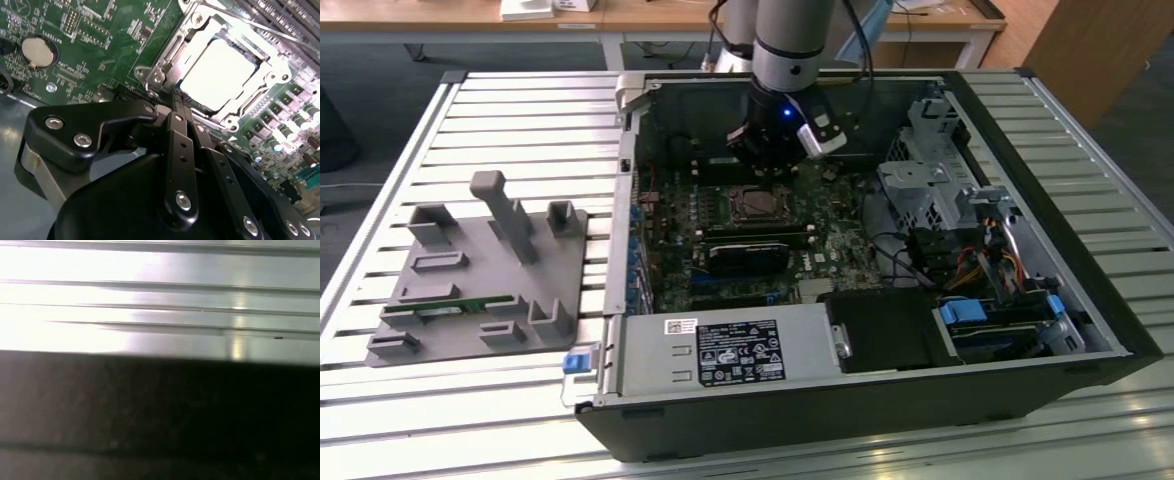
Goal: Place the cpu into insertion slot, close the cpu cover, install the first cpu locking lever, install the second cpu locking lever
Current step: 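Install the first cpu locking lever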
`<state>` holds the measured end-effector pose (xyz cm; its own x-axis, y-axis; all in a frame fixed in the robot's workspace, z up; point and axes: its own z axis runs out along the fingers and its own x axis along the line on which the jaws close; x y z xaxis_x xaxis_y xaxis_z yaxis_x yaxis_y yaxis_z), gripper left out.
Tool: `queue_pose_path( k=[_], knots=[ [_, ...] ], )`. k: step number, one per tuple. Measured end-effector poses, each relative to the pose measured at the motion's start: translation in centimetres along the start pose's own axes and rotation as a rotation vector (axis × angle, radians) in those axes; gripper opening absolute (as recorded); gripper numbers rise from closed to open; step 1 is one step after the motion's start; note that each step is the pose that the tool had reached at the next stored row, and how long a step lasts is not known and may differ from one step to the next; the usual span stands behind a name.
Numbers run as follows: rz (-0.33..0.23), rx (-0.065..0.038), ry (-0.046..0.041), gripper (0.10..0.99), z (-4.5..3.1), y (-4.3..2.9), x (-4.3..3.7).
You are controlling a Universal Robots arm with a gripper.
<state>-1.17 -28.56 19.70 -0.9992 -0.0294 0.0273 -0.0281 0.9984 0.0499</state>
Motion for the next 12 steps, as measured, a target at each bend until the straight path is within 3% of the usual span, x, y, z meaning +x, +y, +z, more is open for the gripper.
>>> queue_pose_path(
  k=[3, 8, 12],
  knots=[
    [0.0, -0.006, -0.002, 0.106, -0.18, 0.07, -0.03],
    [0.0, -0.003, -0.0005, 0.106, -1.64, 0.1, 0.03],
    [0.0, -0.004, -0.0005, 0.106, -1.71, -0.07, 0.04]
  ],
)
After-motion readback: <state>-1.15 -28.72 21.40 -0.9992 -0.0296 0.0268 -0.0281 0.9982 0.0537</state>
